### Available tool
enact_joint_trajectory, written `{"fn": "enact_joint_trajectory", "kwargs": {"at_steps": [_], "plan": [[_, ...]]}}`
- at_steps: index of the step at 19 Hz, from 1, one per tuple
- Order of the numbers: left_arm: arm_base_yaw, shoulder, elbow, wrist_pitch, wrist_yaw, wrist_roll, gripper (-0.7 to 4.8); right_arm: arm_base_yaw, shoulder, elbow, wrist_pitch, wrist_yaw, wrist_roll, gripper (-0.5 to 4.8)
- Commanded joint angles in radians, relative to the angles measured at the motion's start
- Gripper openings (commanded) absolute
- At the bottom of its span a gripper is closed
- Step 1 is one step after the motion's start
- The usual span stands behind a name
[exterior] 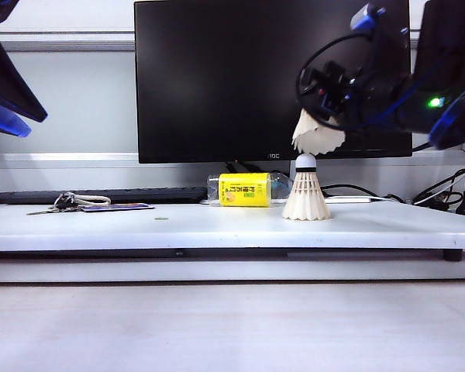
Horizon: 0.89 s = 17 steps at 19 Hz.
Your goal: Stack the badminton balls on the table vertically.
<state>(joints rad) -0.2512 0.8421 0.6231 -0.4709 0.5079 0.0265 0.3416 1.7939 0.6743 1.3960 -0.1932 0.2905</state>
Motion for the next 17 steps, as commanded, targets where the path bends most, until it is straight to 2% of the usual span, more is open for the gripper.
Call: {"fn": "enact_joint_trajectory", "kwargs": {"at_steps": [1, 17], "plan": [[-0.001, -0.001, 0.001, 0.009, 0.000, 0.003, 1.57, 0.001, 0.010, 0.020, 0.018, 0.005, -0.003, 1.66], [-0.001, -0.002, 0.001, 0.009, 0.001, 0.003, 1.57, 0.027, 0.084, 0.021, -0.012, -0.011, -0.003, 1.65]]}}
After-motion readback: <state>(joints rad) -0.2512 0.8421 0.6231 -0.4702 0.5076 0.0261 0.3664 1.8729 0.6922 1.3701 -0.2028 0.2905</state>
